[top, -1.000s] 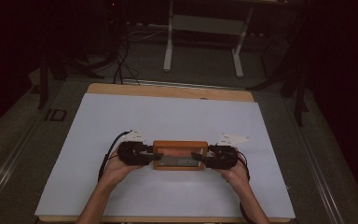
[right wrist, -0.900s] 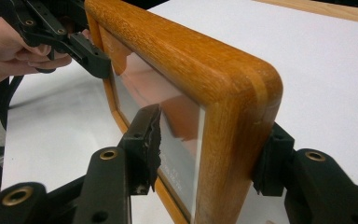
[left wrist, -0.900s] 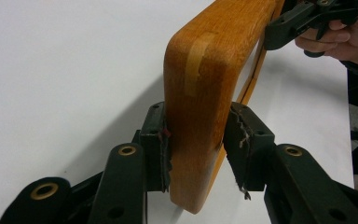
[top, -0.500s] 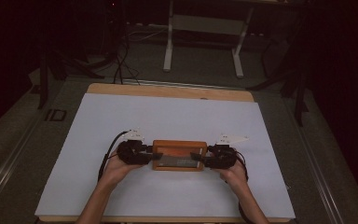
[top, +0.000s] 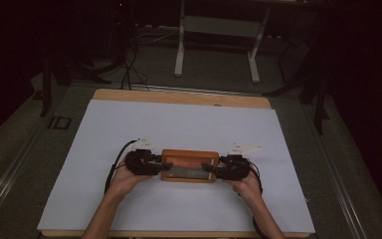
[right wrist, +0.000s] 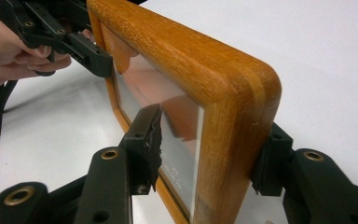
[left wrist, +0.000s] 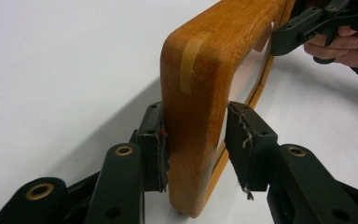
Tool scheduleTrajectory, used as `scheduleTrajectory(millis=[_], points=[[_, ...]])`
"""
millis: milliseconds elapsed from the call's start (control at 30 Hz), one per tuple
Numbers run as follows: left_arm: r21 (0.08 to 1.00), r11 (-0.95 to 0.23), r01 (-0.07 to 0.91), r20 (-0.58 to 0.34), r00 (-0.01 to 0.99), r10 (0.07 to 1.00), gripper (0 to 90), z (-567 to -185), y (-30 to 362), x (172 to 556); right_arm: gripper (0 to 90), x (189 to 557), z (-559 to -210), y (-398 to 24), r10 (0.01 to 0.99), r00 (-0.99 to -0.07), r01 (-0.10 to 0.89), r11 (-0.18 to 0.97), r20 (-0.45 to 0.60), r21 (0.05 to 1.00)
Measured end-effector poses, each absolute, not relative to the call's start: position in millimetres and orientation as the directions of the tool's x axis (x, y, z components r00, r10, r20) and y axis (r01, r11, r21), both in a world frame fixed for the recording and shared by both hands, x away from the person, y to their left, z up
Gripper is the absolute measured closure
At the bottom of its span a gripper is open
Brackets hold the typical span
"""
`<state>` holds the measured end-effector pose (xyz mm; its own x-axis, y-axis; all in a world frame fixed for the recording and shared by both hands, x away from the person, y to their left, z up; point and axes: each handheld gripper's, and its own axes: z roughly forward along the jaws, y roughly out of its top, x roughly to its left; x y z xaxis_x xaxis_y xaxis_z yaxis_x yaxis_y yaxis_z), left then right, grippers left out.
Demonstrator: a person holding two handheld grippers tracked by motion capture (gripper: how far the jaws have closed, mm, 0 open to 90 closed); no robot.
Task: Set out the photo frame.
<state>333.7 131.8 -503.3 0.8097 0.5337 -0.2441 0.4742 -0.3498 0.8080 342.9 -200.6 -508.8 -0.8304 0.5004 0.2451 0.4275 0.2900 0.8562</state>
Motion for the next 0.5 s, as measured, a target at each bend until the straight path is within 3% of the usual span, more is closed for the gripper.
scheduleTrajectory(millis=[500], points=[[0.803,-0.320,0.503,-0.258,0.777,0.574,58.5,-505.9,129.3,337.5,51.2,353.4,-514.8,-201.8,0.491,-0.822,0.452,0.256,0.288,0.855]])
